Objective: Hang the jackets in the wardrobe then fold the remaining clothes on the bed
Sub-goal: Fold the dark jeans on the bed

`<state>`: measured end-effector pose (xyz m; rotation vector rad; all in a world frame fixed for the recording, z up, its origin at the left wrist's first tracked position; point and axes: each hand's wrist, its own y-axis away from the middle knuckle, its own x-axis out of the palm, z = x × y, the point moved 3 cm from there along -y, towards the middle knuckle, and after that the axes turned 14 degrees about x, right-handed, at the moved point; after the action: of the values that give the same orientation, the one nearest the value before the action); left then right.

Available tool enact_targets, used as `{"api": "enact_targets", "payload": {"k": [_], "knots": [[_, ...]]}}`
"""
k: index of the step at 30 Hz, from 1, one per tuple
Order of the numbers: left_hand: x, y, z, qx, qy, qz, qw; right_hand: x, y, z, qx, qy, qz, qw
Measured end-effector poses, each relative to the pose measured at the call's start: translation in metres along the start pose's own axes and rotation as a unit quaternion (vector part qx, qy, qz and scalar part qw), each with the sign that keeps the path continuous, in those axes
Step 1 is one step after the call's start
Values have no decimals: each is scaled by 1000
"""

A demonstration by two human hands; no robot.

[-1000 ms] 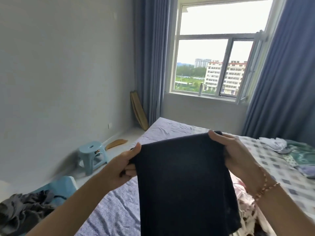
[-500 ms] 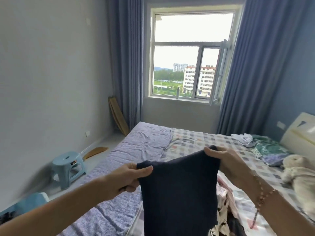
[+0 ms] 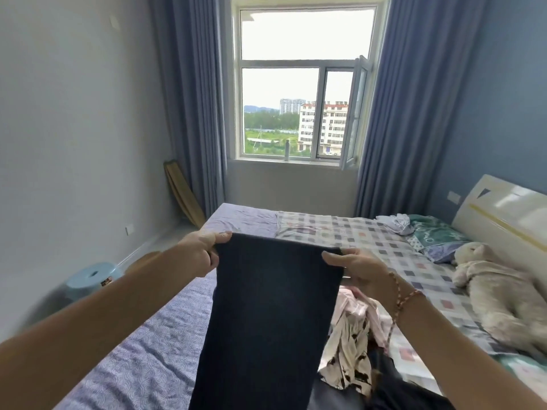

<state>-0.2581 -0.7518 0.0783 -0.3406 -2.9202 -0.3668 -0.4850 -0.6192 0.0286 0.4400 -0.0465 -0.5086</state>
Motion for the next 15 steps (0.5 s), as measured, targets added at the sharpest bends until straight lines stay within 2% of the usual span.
{"api": "enact_targets", "payload": {"k": [3, 4, 5, 6, 8, 10, 13, 15], "knots": [[3, -3, -2, 173, -115, 6, 978, -1, 1, 7, -35, -107, -43, 993], [1, -3, -1, 225, -162, 15, 961, 6, -3, 7, -40, -106, -67, 991], [1, 0, 8, 239, -214, 41, 946, 9, -4, 0, -32, -85, -100, 991], [0, 3, 20, 225, -267, 80, 934, 13, -5, -6, -19, -45, -128, 991], [-8, 8, 47, 142, -334, 128, 923, 16, -4, -16, 10, 15, -152, 988], [-20, 2, 57, 58, -375, 128, 916, 18, -1, -15, 18, -15, -131, 991], [-22, -5, 45, -59, -348, 171, 920, 14, 10, 2, -15, -99, -65, 993], [-16, -8, 35, -87, -276, 170, 942, 8, 15, -2, -28, -82, 15, 996]]}}
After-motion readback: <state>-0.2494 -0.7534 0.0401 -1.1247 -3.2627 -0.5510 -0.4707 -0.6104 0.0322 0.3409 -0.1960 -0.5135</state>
